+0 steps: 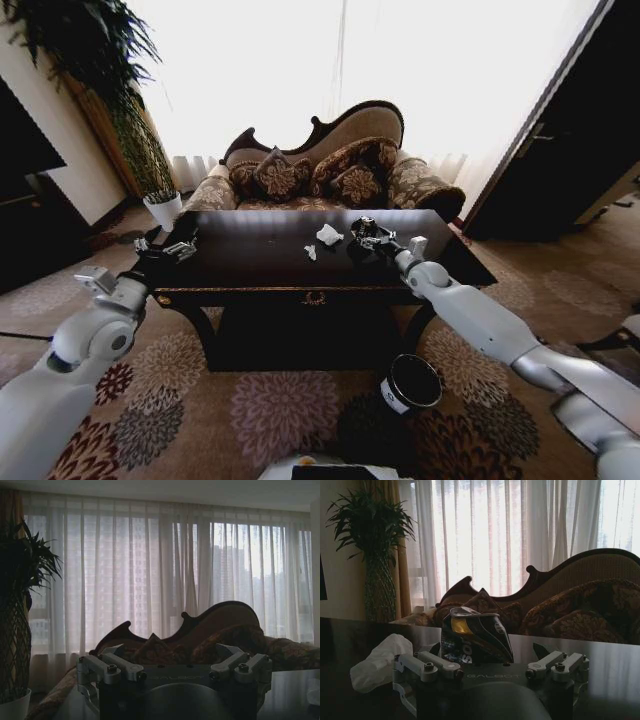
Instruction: Move to the front of the table and place the trash on the table into the trash bin.
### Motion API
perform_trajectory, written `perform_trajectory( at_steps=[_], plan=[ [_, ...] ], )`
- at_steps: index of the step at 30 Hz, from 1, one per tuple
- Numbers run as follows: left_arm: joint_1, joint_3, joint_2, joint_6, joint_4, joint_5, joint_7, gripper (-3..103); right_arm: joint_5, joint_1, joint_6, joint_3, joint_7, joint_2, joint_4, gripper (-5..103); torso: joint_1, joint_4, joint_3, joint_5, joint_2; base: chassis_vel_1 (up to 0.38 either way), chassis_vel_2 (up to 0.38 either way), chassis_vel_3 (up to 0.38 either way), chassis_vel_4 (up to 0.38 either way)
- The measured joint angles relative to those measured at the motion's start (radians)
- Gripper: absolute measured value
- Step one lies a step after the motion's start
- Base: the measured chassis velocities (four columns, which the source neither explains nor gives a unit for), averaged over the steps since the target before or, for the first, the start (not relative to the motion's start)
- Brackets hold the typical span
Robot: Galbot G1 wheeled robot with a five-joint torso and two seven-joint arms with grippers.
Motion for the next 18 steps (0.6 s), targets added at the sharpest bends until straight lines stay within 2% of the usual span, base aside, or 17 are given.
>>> perform_trajectory(
  at_steps=[3,4,6,8,12,14,15,18],
  plan=[
    [0.0,0.0,0.0,0.0,0.0,0.0,0.0,100,0.0,0.017,0.004,-0.015,-0.002,0.01,-0.021,100,0.0,0.0,0.0,0.0,0.0,0.0,0.0,0.0,0.0],
    [0.0,0.0,0.0,0.0,0.0,0.0,0.0,100,-0.001,0.02,0.006,-0.019,-0.002,0.014,-0.026,103,0.0,0.0,0.0,0.0,0.0,0.0,0.0,0.0,0.0],
    [0.0,0.0,0.0,0.0,0.0,0.0,0.0,100,-0.008,0.022,0.013,-0.026,-0.003,0.025,-0.034,95,0.0,0.0,0.0,0.0001,0.0,0.0,0.0,0.0,0.0],
    [0.0,0.0,0.0,0.0,0.0,0.0,0.0,100,-0.009,0.022,0.015,-0.026,-0.003,0.026,-0.034,95,0.0,0.0,0.0,0.0001,0.0,0.0,0.0,0.0,0.0],
    [0.0,0.0,0.0,0.0,0.0,0.0,0.0,100,-0.012,0.016,0.023,-0.028,-0.007,0.035,-0.035,73,0.0,0.0,0.0,0.0001,0.0,0.0,0.0,0.0,0.0],
    [0.0,0.0,0.0,0.0,0.0,0.0,0.0,100,-0.012,0.016,0.024,-0.028,-0.007,0.036,-0.035,73,0.0,0.0,0.0,0.0,0.0,0.0,0.0,0.0,0.0],
    [0.0,0.0,0.0,0.0,0.0,0.0,0.0,100,-0.012,0.016,0.026,-0.028,-0.006,0.038,-0.036,62,0.0,0.0,0.0,0.0001,0.0,0.0,0.0,0.0,0.0],
    [0.0,0.0,0.0,0.0,0.0,0.0,0.0,100,-0.014,0.015,0.029,-0.026,-0.001,0.039,-0.038,57,0.0,0.0,0.0,0.0,0.0,0.0,0.0,0.0,0.0]
  ],
)
